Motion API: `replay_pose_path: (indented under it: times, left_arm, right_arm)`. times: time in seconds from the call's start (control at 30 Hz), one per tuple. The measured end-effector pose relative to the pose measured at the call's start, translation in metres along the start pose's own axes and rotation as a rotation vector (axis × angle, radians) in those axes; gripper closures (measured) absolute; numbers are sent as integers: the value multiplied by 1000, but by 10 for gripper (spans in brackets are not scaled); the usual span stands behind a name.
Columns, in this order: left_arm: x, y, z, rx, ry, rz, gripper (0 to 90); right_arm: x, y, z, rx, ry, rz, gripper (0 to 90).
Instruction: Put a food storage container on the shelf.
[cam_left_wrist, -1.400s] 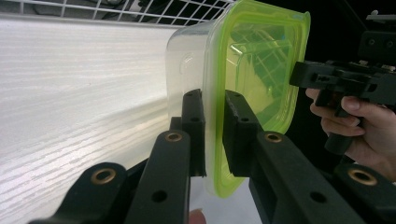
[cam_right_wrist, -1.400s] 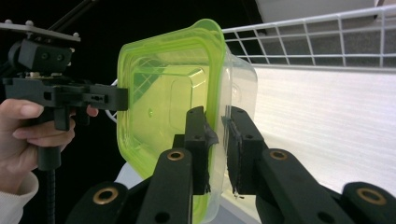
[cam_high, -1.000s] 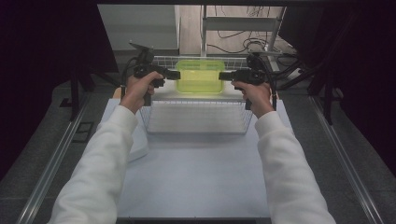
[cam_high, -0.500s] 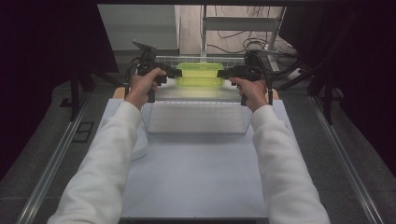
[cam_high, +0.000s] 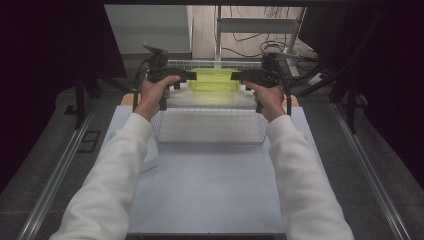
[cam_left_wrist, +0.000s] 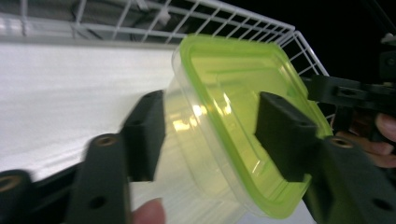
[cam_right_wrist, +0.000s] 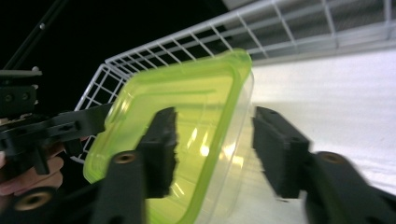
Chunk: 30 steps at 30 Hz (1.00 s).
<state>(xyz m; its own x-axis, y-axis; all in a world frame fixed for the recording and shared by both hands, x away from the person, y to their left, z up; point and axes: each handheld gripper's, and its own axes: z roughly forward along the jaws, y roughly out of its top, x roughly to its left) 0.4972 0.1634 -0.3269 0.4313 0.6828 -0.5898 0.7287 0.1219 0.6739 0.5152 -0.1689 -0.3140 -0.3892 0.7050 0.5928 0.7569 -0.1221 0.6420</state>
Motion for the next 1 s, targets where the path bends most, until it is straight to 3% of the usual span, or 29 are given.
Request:
replay_pose_path:
  times: [0.1,0.17,0.23,0.37,0.5,0.7,0.8,1.0]
  left_arm:
    - [-5,-1,-7,-27,-15,21,274]
    - [-10,-2,-13,-37,3,50,245]
    - [-16,-3,-20,-52,8,76,235]
    - [-31,-10,-35,-73,44,152,226]
    - [-43,-25,-50,-83,38,197,222]
    - [-48,-72,-70,-52,40,229,226]
    - [-45,-104,-75,-38,30,228,228]
    - [-36,-162,-78,33,52,258,235]
  right_arm:
    - [5,1,-8,-41,-6,-19,378]
    - [9,0,-14,-62,2,-38,358]
    - [16,-3,-18,-73,4,-67,332]
    - [31,-10,-29,-113,-48,-147,296]
    - [39,-22,-45,-111,-20,-212,288]
    - [42,-57,-71,-79,-3,-357,285]
    - [34,-81,-76,-61,17,-390,285]
    - [17,-128,-88,-45,47,-436,285]
